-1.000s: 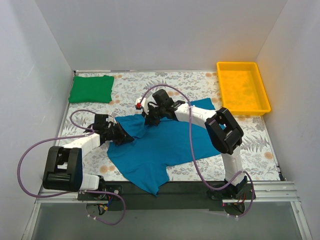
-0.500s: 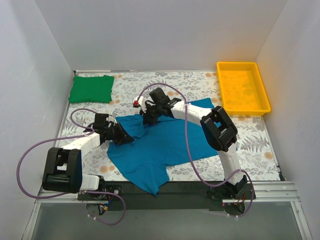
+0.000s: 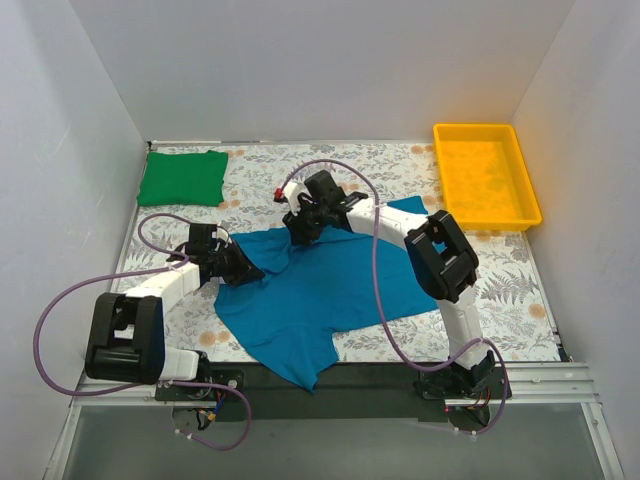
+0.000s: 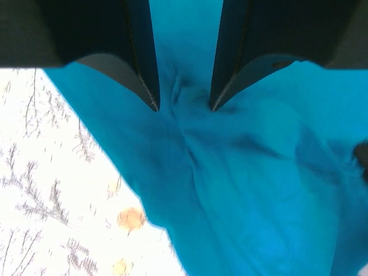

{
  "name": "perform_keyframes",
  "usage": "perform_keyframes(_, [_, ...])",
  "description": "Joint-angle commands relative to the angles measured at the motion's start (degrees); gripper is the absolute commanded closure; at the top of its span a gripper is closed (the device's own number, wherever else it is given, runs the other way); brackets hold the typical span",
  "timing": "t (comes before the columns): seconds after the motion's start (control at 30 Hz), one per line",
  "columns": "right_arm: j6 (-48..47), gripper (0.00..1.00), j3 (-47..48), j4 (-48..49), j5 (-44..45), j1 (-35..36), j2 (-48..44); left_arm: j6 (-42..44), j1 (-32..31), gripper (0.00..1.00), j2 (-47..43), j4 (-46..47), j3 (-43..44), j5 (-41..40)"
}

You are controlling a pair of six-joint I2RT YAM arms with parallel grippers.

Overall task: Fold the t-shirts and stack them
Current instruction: Fold the tshirt

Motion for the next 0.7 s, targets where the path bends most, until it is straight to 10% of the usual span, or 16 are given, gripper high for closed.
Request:
perform_keyframes(0.0, [-2.72, 0.54, -4.06, 0.32, -7.54, -2.76, -6.71, 0.29, -0.26, 1.00, 0.69, 0.64, 2.17, -1.68])
perform_keyframes(0.23, [-6.86, 0.56, -8.73, -0.39, -18.02, -3.03, -9.71, 0.55, -0.26, 1.00, 1.48, 0.91, 2.87, -1.51])
perform_keyframes(0.67, [0.61, 0.55, -1.17, -1.44, -10.03, -0.75, 0.04, 0.73, -0.26, 1.00, 1.39, 1.17, 2.61, -0.98])
